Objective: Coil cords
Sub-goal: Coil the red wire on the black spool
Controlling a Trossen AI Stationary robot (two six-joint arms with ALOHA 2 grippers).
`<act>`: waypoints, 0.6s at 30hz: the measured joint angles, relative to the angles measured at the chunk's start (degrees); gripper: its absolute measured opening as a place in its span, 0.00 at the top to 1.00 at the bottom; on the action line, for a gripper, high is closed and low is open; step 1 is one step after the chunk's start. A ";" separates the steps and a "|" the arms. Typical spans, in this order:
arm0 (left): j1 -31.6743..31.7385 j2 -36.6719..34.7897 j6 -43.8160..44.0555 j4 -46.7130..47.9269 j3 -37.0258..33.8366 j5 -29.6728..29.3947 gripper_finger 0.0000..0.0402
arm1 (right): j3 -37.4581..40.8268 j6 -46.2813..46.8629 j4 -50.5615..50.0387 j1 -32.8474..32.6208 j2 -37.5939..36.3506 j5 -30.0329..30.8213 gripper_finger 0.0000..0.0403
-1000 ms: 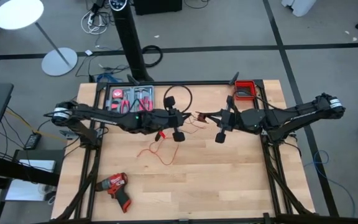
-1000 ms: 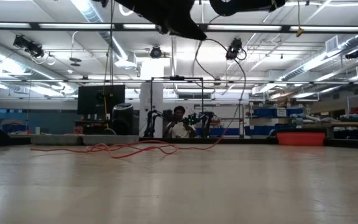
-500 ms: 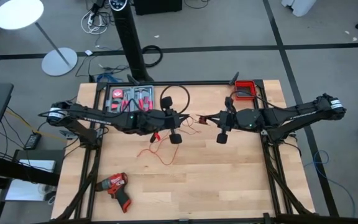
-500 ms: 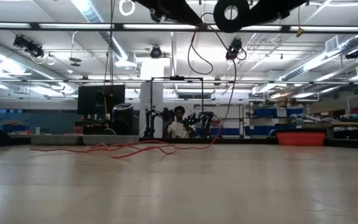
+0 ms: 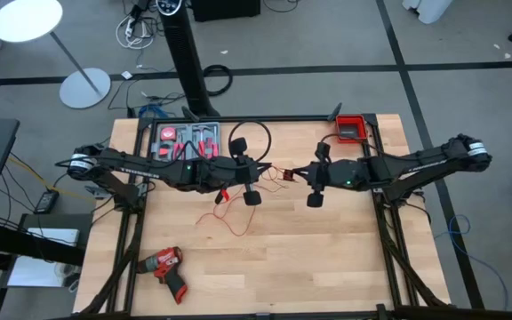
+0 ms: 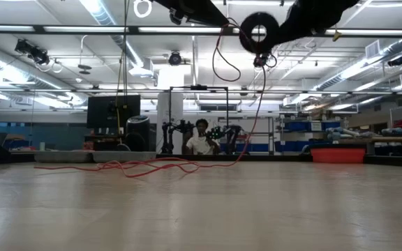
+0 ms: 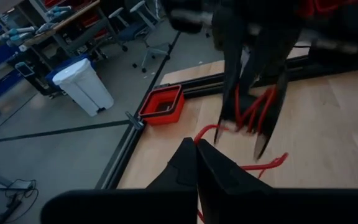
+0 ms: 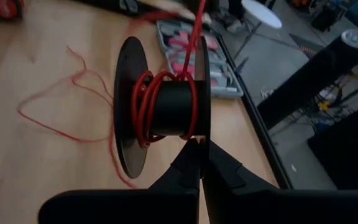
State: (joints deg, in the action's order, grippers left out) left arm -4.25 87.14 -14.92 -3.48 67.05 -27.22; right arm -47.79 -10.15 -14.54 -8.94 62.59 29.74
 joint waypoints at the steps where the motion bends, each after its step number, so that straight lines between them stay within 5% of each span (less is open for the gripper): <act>1: 0.00 0.01 0.00 0.01 0.00 0.01 1.00 | 0.00 0.00 0.12 0.54 0.79 0.05 1.00; 11: 0.54 1.57 0.15 -0.48 0.00 -0.10 1.00 | 0.00 -0.50 8.20 6.02 7.89 0.38 1.00; 18: 0.90 3.18 0.04 -1.13 -0.04 -0.41 1.00 | 0.01 -1.58 11.52 8.23 9.51 7.33 1.00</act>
State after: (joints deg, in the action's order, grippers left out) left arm -3.36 90.32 -14.87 -4.60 67.00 -27.64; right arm -47.78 -11.73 -3.01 -0.71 72.10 37.07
